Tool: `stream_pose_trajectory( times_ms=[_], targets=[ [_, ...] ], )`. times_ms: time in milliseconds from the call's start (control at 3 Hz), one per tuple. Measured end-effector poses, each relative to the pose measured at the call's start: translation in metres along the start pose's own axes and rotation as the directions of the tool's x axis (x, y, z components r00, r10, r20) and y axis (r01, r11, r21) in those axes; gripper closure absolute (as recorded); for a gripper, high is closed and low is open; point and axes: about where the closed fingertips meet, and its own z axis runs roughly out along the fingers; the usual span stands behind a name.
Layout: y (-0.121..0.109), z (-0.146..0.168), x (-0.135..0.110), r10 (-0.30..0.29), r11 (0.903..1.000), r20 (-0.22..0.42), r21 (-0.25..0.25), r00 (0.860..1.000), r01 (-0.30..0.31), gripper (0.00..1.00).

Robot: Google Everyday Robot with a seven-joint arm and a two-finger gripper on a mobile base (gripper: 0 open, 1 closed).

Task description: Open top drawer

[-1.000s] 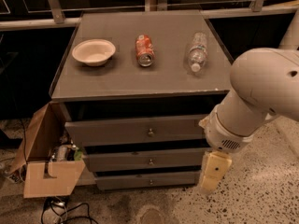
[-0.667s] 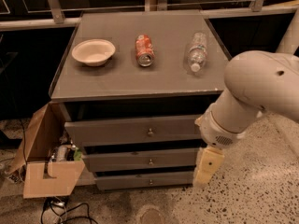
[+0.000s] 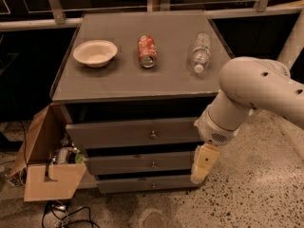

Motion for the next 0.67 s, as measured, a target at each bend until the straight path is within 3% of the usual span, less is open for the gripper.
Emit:
stream_pose_trajectory(
  times_ms=[333,667],
  targets=[
    [-0.001,0.006,-0.006,0.016,0.9999,0.026,0.002,1.0,-0.016,0.0],
    [-0.02,0.015,-0.023,0.03,0.9994,0.071,0.014,0.997,-0.032,0.0]
  ],
)
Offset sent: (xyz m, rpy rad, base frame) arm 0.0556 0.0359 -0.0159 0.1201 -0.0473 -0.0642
